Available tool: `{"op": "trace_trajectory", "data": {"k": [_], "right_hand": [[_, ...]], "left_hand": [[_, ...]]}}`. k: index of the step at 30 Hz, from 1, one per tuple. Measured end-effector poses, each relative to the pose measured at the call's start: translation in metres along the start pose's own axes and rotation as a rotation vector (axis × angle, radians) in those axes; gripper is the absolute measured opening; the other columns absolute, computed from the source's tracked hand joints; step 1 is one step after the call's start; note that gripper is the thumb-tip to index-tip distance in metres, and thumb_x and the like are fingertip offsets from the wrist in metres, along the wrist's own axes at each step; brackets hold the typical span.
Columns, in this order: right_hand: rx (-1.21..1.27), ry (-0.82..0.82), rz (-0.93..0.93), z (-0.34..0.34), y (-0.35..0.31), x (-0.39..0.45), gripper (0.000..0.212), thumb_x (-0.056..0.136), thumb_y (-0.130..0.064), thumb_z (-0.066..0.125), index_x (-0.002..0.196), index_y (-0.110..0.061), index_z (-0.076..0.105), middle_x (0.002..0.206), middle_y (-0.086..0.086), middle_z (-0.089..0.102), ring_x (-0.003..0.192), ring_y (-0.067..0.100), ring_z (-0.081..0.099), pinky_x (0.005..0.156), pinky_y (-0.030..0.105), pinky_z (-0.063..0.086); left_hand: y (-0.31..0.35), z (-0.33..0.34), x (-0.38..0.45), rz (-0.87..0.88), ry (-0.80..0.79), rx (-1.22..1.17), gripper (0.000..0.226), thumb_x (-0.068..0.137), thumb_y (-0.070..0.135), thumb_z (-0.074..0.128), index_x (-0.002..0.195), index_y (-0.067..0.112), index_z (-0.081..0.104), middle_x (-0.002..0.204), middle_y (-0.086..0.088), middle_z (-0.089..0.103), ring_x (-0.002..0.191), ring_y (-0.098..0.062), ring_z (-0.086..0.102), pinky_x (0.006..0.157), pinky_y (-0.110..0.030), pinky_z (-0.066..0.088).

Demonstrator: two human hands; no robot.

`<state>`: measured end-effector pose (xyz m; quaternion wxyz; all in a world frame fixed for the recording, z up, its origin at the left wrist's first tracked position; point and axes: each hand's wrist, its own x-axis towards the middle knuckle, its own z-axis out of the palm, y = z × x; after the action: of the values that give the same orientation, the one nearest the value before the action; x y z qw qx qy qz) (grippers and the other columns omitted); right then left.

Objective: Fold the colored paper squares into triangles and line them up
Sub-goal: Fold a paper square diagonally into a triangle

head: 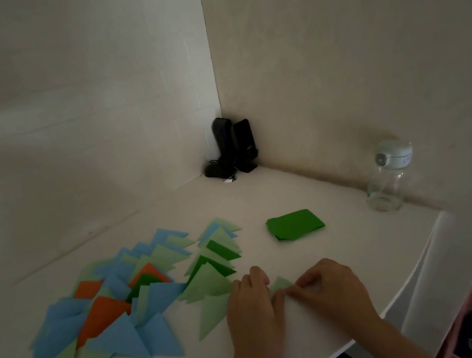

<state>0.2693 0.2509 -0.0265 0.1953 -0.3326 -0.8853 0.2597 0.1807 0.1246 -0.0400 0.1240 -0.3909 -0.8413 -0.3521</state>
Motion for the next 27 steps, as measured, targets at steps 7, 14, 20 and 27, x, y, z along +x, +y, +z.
{"op": "trace_trajectory", "data": {"k": [7,14,20,27], "right_hand": [[0.024,-0.040,-0.049,0.001,0.005,0.003,0.029,0.072,-0.047,0.073,0.070,-0.036,0.046,0.086,-0.011,0.054,0.080,0.006,0.052,0.071,0.022,0.040],[0.112,-0.098,-0.104,-0.008,0.013,0.007,0.027,0.075,-0.024,0.075,0.071,-0.030,0.048,0.077,-0.011,0.055,0.062,-0.002,0.044,0.061,0.009,0.034],[0.112,-0.040,-0.140,-0.003,0.013,0.001,0.034,0.076,-0.020,0.074,0.069,-0.035,0.043,0.077,-0.009,0.051,0.069,0.000,0.046,0.067,0.007,0.034],[0.089,-0.015,-0.169,0.003,0.015,0.001,0.038,0.077,-0.023,0.072,0.068,-0.038,0.038,0.076,-0.014,0.047,0.069,-0.002,0.045,0.064,0.009,0.034]], "left_hand": [[-0.005,-0.006,0.000,-0.057,-0.045,-0.091,0.026,0.082,0.015,0.063,0.083,0.026,0.041,0.075,0.012,0.050,0.075,-0.013,0.043,0.063,-0.032,0.040],[-0.006,-0.010,-0.004,-0.097,-0.048,-0.162,0.022,0.083,0.003,0.058,0.081,0.022,0.048,0.074,0.011,0.050,0.076,-0.010,0.045,0.065,-0.034,0.043],[0.005,-0.010,-0.009,-0.001,-0.008,-0.029,0.022,0.080,-0.001,0.062,0.086,0.018,0.053,0.075,0.003,0.051,0.070,-0.017,0.049,0.053,-0.030,0.041],[0.028,-0.008,0.000,-0.081,-0.116,0.112,0.032,0.086,0.025,0.064,0.112,0.016,0.050,0.104,-0.004,0.053,0.093,-0.023,0.050,0.079,-0.033,0.042]]}}
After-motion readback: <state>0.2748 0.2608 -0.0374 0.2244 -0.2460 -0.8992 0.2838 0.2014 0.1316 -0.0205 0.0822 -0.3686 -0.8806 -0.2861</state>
